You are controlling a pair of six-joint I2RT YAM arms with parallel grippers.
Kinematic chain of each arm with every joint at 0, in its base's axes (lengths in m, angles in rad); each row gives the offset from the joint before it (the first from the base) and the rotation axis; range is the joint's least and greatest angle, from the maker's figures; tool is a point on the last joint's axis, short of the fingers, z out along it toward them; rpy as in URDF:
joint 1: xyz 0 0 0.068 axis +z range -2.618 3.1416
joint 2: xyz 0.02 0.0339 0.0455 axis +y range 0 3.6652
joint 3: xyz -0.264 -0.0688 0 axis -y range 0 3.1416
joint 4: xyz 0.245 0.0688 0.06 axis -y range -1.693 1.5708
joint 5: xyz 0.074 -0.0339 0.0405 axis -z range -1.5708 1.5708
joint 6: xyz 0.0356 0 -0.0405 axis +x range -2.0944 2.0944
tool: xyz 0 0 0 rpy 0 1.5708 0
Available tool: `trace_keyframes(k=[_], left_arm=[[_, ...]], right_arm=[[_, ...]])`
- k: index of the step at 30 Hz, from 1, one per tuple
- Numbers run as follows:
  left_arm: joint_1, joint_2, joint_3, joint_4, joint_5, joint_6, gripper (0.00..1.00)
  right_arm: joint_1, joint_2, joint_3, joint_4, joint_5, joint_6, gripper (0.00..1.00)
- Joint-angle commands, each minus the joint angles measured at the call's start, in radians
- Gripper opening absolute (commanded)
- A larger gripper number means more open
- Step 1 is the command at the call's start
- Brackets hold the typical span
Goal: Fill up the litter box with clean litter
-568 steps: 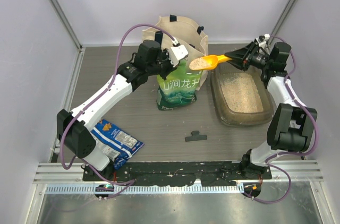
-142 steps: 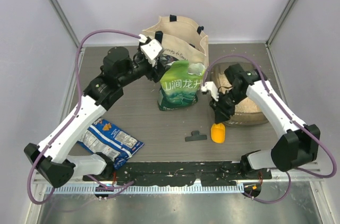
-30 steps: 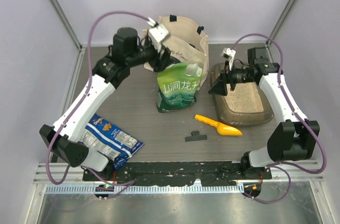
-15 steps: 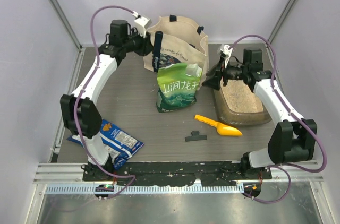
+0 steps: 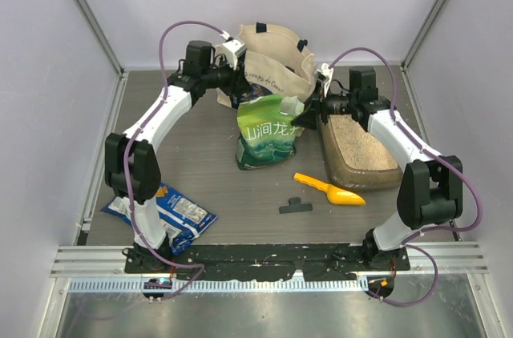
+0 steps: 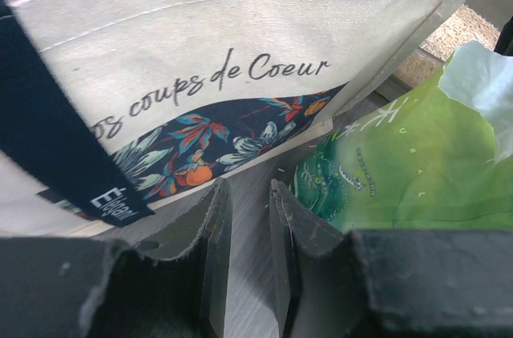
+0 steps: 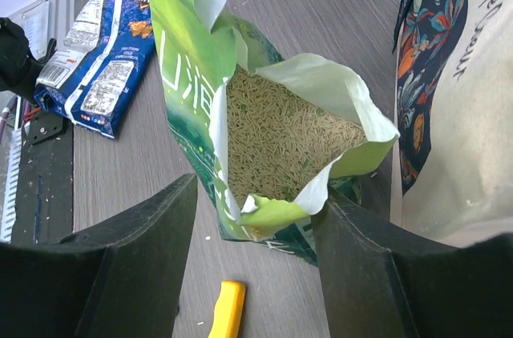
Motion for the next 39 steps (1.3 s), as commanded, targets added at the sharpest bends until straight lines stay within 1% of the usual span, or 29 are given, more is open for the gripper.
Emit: trace_keyframes(k=[1,5,9,12,13,15,18,22,24,28,29,30,32,33,37,39], left_arm=[[-0.037,0.027,0.031,0.069,0.045,0.004,0.28],[-0.057,0.048,0.029,0.083,0.051,0.002,0.28],[-0.075,0.064,0.027,0.105,0.06,-0.009,0.28],[-0.089,0.07,0.023,0.112,0.066,-0.019,0.28],[-0.094,0.068,0.02,0.123,0.065,-0.025,0.28],[-0.098,0.067,0.008,0.131,0.062,-0.03,0.29],[-0.101,0.07,-0.006,0.158,0.054,-0.056,0.29],[-0.101,0.087,-0.017,0.194,0.056,-0.074,0.32],[-0.103,0.099,-0.017,0.208,0.062,-0.079,0.32],[-0.109,0.12,-0.012,0.253,0.074,-0.14,0.33],[-0.107,0.119,-0.015,0.295,0.066,-0.157,0.31],[-0.107,0.095,-0.023,0.344,0.007,-0.212,0.31],[-0.107,0.067,-0.058,0.414,-0.056,-0.232,0.31],[-0.107,0.052,-0.052,0.409,-0.076,-0.22,0.31],[-0.084,0.045,-0.054,0.364,-0.079,-0.167,0.31],[-0.081,0.053,-0.063,0.338,-0.088,-0.13,0.3]], right_arm=[[0.016,0.007,0.081,-0.027,-0.029,-0.037,0.61],[0.024,0.024,0.107,-0.102,-0.045,-0.075,0.57],[0.022,0.046,0.125,-0.127,-0.055,-0.11,0.54],[0.025,0.076,0.158,-0.207,-0.066,-0.164,0.5],[0.028,0.085,0.165,-0.234,-0.069,-0.194,0.46],[0.033,0.089,0.164,-0.237,-0.071,-0.204,0.43],[0.044,0.089,0.148,-0.215,-0.069,-0.207,0.4],[0.057,0.086,0.121,-0.152,-0.066,-0.192,0.32],[0.062,0.081,0.11,-0.115,-0.063,-0.147,0.28],[0.064,0.063,0.058,0.011,-0.048,-0.057,0.24],[0.062,0.058,0.053,0.019,-0.031,-0.047,0.24],[0.064,0.05,0.049,0.025,-0.023,-0.047,0.24],[0.064,0.041,0.038,0.026,-0.002,-0.05,0.23],[0.062,0.033,0.035,0.026,0.012,-0.052,0.23],[0.059,0.018,0.023,0.026,0.037,-0.049,0.23],[0.057,0.013,0.02,0.029,0.044,-0.049,0.21]])
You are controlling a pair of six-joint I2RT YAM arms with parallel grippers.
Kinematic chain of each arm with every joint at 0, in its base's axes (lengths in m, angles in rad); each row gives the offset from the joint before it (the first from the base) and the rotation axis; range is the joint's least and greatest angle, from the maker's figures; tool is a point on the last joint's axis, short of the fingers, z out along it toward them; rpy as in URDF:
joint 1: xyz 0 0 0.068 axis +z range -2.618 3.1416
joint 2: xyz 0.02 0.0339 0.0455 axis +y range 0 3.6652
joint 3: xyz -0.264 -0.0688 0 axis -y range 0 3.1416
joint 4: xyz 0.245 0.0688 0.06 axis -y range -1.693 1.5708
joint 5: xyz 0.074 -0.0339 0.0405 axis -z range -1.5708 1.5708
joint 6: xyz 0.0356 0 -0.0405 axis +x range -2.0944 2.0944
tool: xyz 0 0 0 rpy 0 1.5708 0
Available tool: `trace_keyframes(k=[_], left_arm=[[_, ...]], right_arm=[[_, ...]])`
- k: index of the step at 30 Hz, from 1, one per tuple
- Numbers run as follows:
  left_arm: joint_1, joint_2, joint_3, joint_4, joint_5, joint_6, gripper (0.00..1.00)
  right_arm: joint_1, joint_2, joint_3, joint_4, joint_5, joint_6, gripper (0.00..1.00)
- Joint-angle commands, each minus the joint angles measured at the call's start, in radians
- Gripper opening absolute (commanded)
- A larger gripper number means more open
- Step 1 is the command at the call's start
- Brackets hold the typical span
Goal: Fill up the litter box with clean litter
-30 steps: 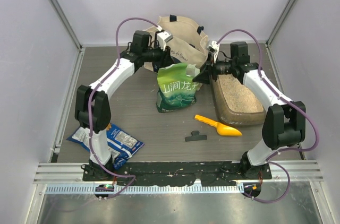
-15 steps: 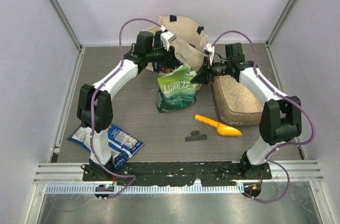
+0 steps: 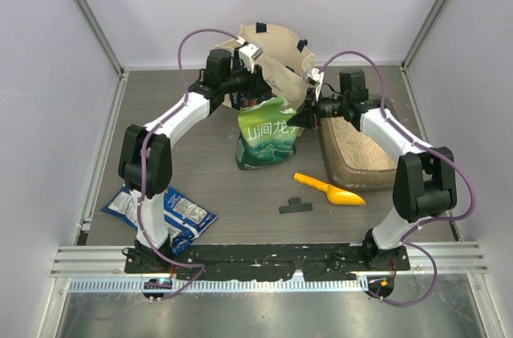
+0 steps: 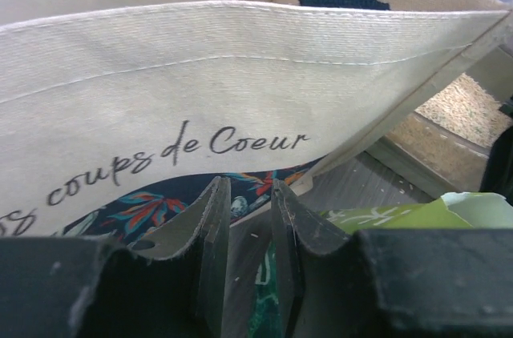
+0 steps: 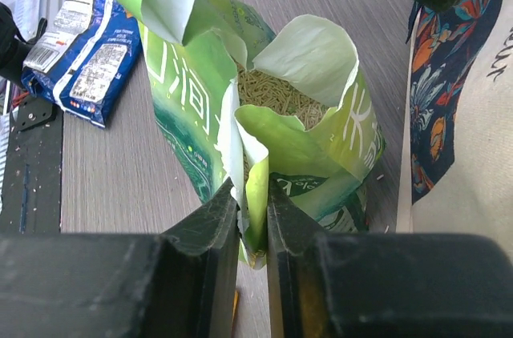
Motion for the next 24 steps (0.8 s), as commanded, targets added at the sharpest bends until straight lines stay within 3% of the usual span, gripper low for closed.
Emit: trace_keyframes(k=[1,7,24], left_arm=[[0.018,-0.046,-0.016,0.033,-0.031,0.072,0.3],[-0.014,0.026,0.027,0.013,0.048,0.088,0.27],[-0.097,0.069,0.071,0.048,0.143,-0.032,0.24]], right_arm=[[0.006,-0.061,-0.005,0.048,0.028,0.015,0.2],[0.005,-0.058,-0.025,0.128,-0.004,0.07,0.15],[-0.018,-0.011,0.015,0.113,-0.039,0.02,0.11]])
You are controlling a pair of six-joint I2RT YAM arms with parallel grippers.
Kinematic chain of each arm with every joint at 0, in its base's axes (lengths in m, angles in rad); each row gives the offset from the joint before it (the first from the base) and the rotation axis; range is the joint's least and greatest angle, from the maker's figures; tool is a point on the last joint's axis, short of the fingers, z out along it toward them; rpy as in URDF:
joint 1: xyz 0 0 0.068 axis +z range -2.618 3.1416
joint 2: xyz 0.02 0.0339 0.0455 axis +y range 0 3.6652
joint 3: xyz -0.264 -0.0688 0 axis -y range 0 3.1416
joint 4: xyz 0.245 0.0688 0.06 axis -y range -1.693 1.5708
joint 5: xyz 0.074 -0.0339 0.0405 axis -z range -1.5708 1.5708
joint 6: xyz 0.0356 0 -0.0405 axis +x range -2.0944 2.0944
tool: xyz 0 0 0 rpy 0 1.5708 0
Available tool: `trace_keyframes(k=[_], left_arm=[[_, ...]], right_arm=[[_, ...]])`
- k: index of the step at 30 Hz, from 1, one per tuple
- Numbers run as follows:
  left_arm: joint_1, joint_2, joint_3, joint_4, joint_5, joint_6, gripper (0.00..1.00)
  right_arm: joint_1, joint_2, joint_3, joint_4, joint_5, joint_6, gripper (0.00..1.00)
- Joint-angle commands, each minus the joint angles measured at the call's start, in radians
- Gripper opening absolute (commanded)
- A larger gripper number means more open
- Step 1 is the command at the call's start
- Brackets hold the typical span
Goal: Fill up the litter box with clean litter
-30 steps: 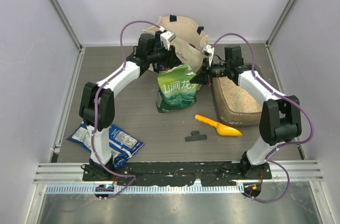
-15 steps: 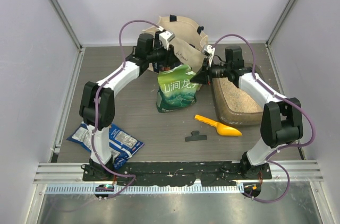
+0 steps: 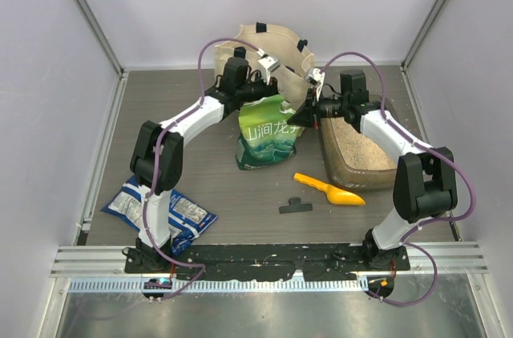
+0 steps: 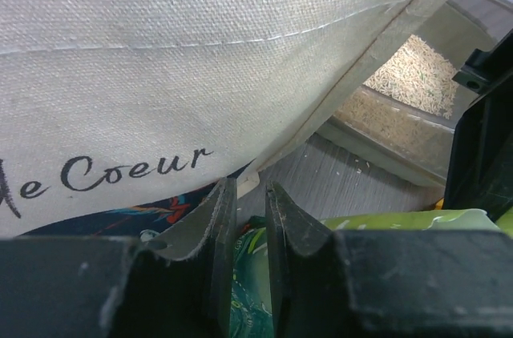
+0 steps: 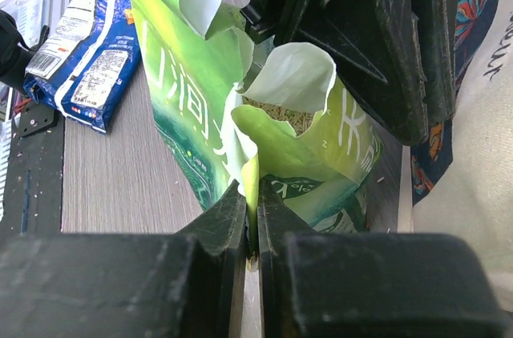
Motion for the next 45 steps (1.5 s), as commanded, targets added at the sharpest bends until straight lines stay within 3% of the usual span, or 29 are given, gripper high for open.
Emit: trace_keyframes(k=[1,5,9,11,19,25,32,37,40,45], left_arm=[[-0.014,-0.004,0.052,0.047,0.066,-0.065,0.24],[-0.031,0.004,0.053,0.049,0.09,-0.072,0.24],[-0.037,0.021,0.067,0.045,0.113,-0.091,0.23],[-0.039,0.025,0.073,0.042,0.126,-0.101,0.23],[-0.037,0.034,0.092,0.033,0.133,-0.101,0.21],[-0.034,0.033,0.089,0.03,0.107,-0.101,0.2],[-0.014,0.025,0.086,0.033,0.076,-0.105,0.19],[0.006,0.03,0.098,0.027,0.074,-0.105,0.2],[0.009,0.031,0.102,0.024,0.08,-0.108,0.2],[0.007,0.037,0.104,0.032,0.091,-0.13,0.21]], right_arm=[[-0.01,0.014,0.051,0.055,-0.044,-0.033,0.11],[-0.024,0.051,0.098,0.011,-0.047,-0.111,0.15],[-0.028,0.071,0.16,-0.143,-0.037,-0.272,0.19],[-0.028,0.071,0.168,-0.176,-0.024,-0.332,0.26],[-0.033,0.075,0.169,-0.18,0.006,-0.369,0.4],[-0.034,0.078,0.177,-0.184,0.022,-0.368,0.41],[-0.06,0.083,0.218,-0.321,0.003,-0.398,0.43],[-0.1,0.071,0.221,-0.376,0.003,-0.403,0.56],[-0.119,0.067,0.218,-0.378,-0.01,-0.415,0.73],[-0.107,0.11,0.24,-0.31,-0.102,-0.362,0.78]])
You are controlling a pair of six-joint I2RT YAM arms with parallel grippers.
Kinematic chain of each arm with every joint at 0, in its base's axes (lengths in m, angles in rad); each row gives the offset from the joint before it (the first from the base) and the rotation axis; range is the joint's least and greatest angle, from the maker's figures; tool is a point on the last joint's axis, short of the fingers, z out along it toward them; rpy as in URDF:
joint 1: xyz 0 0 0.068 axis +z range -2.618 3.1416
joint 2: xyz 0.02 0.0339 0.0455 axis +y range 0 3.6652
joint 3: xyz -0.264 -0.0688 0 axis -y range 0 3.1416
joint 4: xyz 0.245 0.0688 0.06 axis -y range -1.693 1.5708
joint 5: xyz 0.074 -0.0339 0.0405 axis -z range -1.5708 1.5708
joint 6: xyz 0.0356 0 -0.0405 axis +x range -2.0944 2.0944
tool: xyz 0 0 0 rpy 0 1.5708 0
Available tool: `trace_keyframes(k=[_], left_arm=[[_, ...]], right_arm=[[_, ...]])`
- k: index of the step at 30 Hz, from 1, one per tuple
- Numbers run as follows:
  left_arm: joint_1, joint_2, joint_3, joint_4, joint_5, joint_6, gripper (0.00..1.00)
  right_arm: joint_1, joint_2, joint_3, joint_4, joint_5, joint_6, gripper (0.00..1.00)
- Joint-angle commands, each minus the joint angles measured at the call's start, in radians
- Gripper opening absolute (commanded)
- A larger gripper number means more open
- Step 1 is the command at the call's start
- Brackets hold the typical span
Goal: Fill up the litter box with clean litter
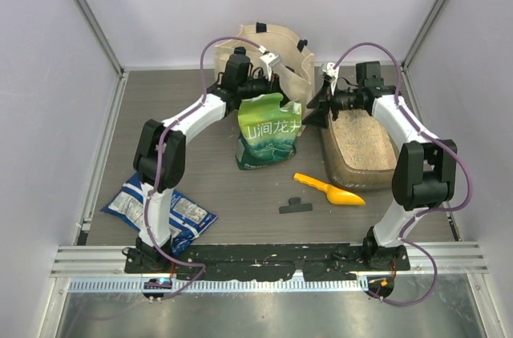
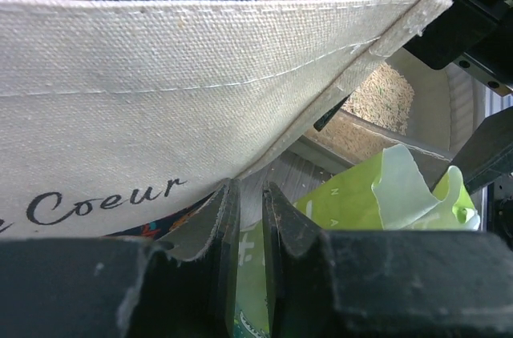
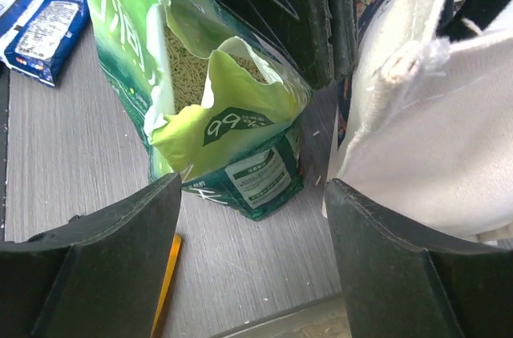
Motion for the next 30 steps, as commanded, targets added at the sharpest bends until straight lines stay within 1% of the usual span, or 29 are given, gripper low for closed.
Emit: trace_keyframes(k=[1,6,8,10,16,25,28,30], left_arm=[[0.004,0.002,0.046,0.028,0.016,-0.023,0.21],[0.004,0.005,0.052,0.019,0.019,-0.026,0.2],[0.006,0.004,0.051,0.017,0.008,-0.026,0.21],[0.006,-0.001,0.048,0.017,-0.003,-0.022,0.21],[0.006,0.0,0.049,0.016,-0.001,-0.018,0.21],[0.006,0.002,0.061,-0.004,-0.007,-0.002,0.21],[0.004,0.002,0.063,-0.004,-0.007,0.003,0.21],[0.006,-0.007,0.054,-0.026,-0.009,0.003,0.21]], right_arm=[[0.021,0.03,0.073,0.054,-0.091,0.021,0.78],[0.043,0.064,0.104,0.051,-0.124,-0.002,0.79],[0.043,0.068,0.121,0.023,-0.121,-0.011,0.79],[0.041,0.062,0.136,-0.047,-0.098,-0.069,0.8],[0.015,0.009,0.099,-0.087,-0.081,-0.076,0.8],[0.007,-0.027,0.095,-0.089,-0.138,-0.043,0.8],[0.018,-0.027,0.087,-0.081,-0.122,-0.057,0.8],[0.029,-0.028,0.079,-0.064,-0.072,-0.06,0.8]])
